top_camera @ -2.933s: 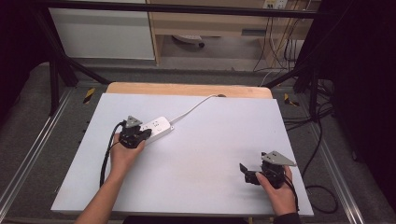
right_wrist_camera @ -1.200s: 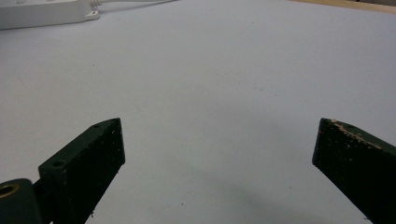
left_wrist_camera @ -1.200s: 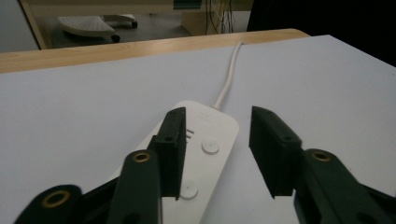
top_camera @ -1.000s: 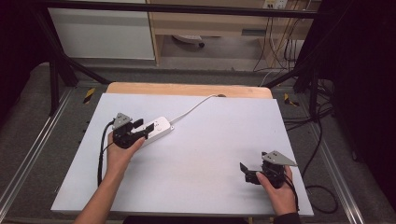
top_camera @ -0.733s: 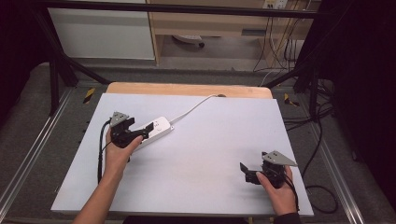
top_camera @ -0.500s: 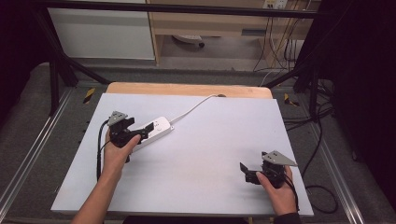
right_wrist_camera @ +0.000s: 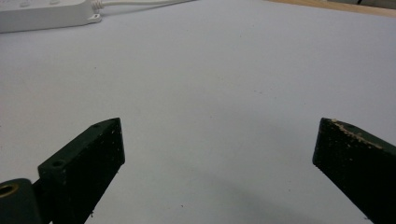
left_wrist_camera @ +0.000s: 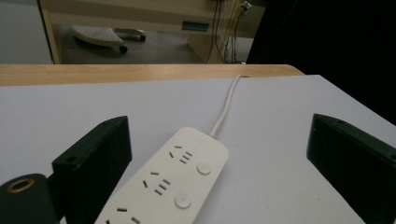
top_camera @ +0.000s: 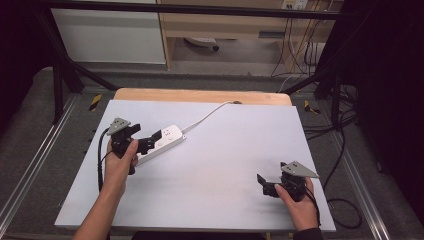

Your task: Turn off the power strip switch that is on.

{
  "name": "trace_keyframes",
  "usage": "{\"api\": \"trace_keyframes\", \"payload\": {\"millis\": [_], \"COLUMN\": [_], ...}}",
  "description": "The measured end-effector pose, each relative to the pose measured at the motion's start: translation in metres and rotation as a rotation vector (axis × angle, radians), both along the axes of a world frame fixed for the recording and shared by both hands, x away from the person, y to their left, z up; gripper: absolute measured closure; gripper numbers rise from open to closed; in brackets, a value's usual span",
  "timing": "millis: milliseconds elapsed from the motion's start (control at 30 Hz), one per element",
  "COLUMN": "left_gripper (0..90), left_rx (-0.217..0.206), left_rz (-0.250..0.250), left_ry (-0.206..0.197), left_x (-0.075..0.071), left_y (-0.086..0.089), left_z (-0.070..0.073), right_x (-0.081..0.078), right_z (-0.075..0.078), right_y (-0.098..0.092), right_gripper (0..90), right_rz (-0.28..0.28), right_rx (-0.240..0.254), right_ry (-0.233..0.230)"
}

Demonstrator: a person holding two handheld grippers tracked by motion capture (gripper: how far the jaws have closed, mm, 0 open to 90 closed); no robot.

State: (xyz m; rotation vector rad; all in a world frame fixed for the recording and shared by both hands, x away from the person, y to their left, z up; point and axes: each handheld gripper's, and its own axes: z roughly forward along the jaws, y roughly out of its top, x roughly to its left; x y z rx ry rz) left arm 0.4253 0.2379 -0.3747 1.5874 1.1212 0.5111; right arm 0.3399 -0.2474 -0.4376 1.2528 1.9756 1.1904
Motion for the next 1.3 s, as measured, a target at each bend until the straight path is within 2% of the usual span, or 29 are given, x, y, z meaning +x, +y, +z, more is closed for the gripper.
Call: {"api": "trace_keyframes", "payload": {"millis": [300,667,833,1300], "left_gripper": [5.4,5.3,5.3,5.2], "left_rx": [0.004,0.0,0.003,0.014], "left_rz": [-0.024,-0.025,-0.035,-0.041], "left_ry": [0.016,-0.014,-0.024,-0.023], "left_x": [-0.016,-0.047,-0.062,-0.087], "left_y": [0.004,0.018,0.025,0.036], "left_z": [0.01,0.023,0.026,0.027], "right_x": [0.0,0.0,0.0,0.002], "right_z": [0.002,0.004,0.005,0.003], "right_y": [-0.001,-0.006,-0.007,-0.008], "right_gripper": [2.8,2.8,2.9,2.9], "right_rz": [0.001,-0.009,-0.009,-0.011], "right_rx": [0.007,0.021,0.023,0.025], "right_ry": [-0.002,-0.014,-0.017,-0.009]}}
